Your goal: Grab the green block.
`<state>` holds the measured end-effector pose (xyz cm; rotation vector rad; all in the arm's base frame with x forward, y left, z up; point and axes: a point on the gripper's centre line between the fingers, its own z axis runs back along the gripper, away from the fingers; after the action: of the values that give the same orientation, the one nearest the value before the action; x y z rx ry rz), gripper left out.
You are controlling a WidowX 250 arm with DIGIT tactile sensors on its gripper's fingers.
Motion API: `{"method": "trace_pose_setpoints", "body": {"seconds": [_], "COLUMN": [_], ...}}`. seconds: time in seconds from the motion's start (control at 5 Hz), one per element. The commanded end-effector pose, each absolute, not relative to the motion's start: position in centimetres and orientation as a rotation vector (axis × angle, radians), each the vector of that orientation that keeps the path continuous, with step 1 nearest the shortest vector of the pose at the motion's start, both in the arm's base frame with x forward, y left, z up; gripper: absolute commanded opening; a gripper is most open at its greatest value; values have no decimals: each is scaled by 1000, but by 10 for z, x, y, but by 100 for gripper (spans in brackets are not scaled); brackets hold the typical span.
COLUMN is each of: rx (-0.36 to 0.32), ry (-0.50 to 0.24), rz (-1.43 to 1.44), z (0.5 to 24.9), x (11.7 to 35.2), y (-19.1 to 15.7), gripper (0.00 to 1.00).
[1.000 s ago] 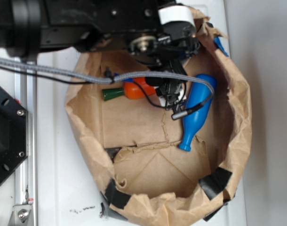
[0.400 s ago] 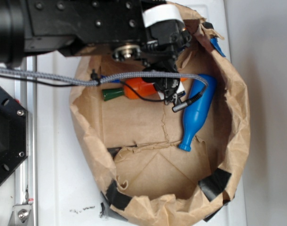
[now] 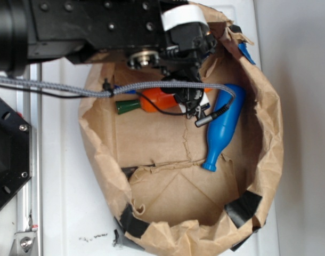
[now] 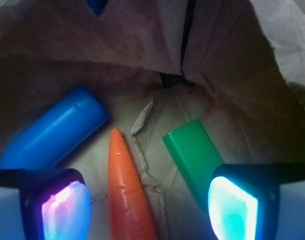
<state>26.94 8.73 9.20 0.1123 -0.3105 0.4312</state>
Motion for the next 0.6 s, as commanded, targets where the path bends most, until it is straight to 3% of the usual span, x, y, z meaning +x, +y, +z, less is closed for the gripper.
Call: {"method": "trace_pose_setpoints", "body": {"seconds": [0.0,0.4], "rx": [86,39], "ry": [-337,-319], "rz": [549,586], "z": [91,93], "x": [284,286], "y": [77,59], "gripper": [100,100]}}
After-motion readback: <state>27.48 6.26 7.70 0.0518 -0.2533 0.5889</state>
